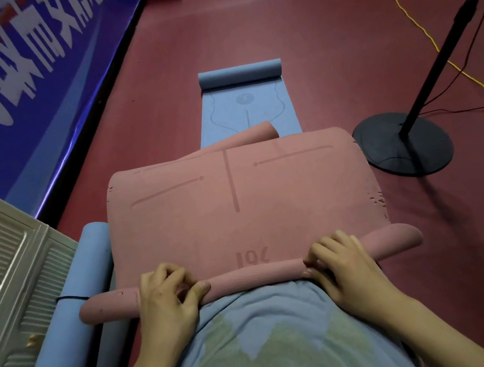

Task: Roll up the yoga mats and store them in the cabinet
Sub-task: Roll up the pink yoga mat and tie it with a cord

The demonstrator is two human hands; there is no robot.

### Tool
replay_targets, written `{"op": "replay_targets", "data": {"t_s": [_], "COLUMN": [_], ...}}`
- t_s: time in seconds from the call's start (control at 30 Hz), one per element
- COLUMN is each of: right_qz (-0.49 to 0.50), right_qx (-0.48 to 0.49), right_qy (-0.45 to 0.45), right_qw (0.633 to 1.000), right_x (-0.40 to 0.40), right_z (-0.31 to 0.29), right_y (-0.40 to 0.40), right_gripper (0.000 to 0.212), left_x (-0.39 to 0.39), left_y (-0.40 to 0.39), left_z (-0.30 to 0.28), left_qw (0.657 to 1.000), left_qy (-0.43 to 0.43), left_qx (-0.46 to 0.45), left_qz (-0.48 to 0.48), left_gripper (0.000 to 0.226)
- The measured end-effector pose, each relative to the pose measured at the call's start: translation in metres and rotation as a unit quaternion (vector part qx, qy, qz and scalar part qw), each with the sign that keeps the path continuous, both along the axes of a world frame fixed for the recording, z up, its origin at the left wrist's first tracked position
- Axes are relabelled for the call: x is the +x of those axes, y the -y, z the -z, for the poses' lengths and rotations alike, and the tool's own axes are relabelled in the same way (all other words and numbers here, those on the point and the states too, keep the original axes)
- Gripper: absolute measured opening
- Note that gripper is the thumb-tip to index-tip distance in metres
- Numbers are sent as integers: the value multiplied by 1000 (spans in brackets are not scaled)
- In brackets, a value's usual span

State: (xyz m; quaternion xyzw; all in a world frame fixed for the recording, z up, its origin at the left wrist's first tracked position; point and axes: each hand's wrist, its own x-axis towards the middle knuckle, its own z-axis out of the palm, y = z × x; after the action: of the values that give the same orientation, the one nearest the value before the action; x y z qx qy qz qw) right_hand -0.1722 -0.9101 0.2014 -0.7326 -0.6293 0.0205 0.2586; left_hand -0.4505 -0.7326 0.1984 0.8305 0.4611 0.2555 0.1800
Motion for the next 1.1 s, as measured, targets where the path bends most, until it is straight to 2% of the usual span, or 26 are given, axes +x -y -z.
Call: {"op": "replay_targets", "data": {"t_s": [0.13, 0.37, 0.5, 0.8, 0.93, 1.03, 1.1], "right_qz": [22, 73, 89, 62, 51, 63, 62], "right_qx": [-21, -14, -49, -121, -79, -65, -60], "right_qy": [47, 91, 146, 191, 191, 206, 220], "right_qw": [998, 993, 984, 972, 977, 974, 972], "right_x": [-1, -4, -11, -17, -8, -7, -8], "right_z": [1, 0, -4, -18, -10, -9, -7], "right_y": [-4, -4, -12, -16, -19, -21, -25], "right_gripper": [20, 14, 20, 44, 30, 33, 25], "left_x": [-1, -8, -8, -10, -1, 7, 11], "left_y": [1, 7, 13, 9, 3, -1, -3], "left_z": [1, -10, -8, -13, -13, -10, -8], "left_qw": [999, 984, 981, 978, 973, 961, 958], "left_qy": [-25, -105, -95, -133, -153, -187, -199], "left_qx": [32, 124, 156, 134, 142, 174, 180], "left_qz": [15, 67, 61, 91, 97, 103, 102], "left_gripper": [35, 42, 40, 43, 40, 37, 32]}}
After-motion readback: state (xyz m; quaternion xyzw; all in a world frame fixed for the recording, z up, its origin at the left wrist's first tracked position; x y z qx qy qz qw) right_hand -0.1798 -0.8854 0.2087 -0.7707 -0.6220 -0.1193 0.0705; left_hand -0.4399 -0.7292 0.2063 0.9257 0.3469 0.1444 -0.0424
